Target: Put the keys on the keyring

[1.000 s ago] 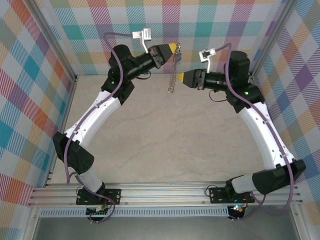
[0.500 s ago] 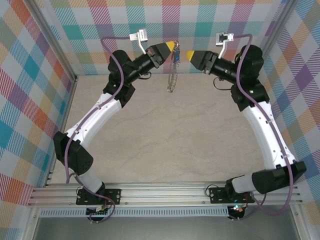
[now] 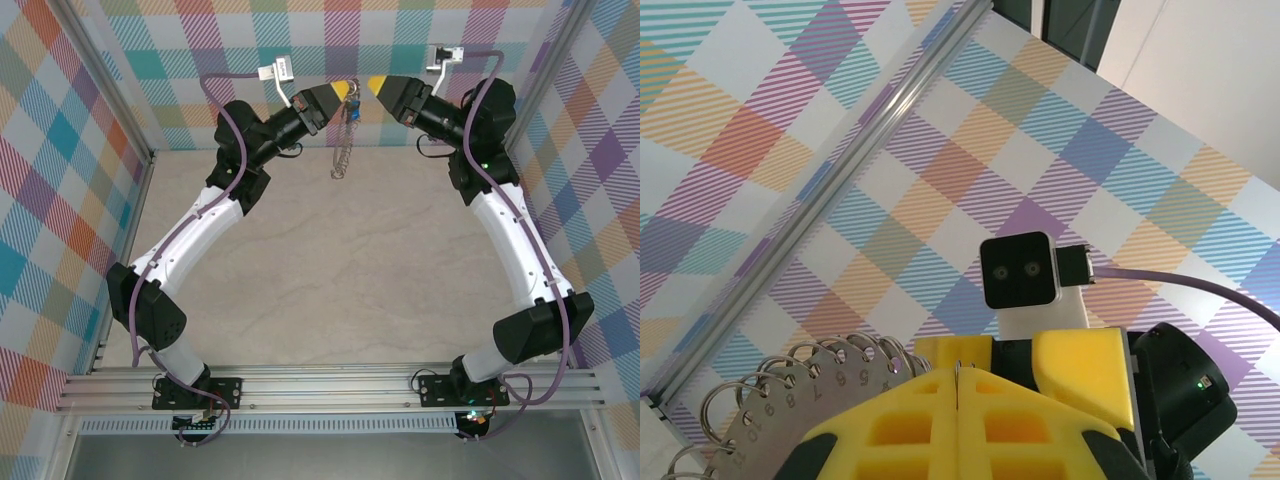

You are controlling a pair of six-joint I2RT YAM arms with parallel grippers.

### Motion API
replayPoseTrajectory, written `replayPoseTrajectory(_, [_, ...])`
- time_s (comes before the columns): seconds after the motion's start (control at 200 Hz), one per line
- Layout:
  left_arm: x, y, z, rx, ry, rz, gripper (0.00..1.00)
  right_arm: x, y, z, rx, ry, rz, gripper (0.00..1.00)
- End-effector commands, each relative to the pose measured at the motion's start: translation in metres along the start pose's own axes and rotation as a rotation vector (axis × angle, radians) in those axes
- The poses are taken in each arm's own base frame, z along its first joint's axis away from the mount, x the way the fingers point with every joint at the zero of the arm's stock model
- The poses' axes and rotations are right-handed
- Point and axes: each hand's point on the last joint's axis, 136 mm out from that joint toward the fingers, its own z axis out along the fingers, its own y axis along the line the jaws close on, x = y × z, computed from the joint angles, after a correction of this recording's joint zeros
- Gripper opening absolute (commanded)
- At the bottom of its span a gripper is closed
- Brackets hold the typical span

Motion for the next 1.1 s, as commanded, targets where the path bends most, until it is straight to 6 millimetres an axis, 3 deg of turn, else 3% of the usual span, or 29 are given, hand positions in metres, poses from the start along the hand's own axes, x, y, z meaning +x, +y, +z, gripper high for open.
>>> replayPoseTrajectory(0.0, [-0.022,-0.045,-0.006,0.106,-0.056,0.04,0.0,-0.011,0.03,-0.002,-0.083,-0.018,-0.048,0.36])
replayPoseTrajectory(0.805, [-0.021,-0.042,-0.002,0.108,-0.051,0.023,0.0,0.005,0.022,0.022,-0.114,0.045,0.0,0.3])
replayPoseTrajectory(1.095, [-0.021,-0.04,-0.002,0.103,-0.053,0.024,0.0,0.009,0.025,0.026,-0.129,0.068,0.004,0.21])
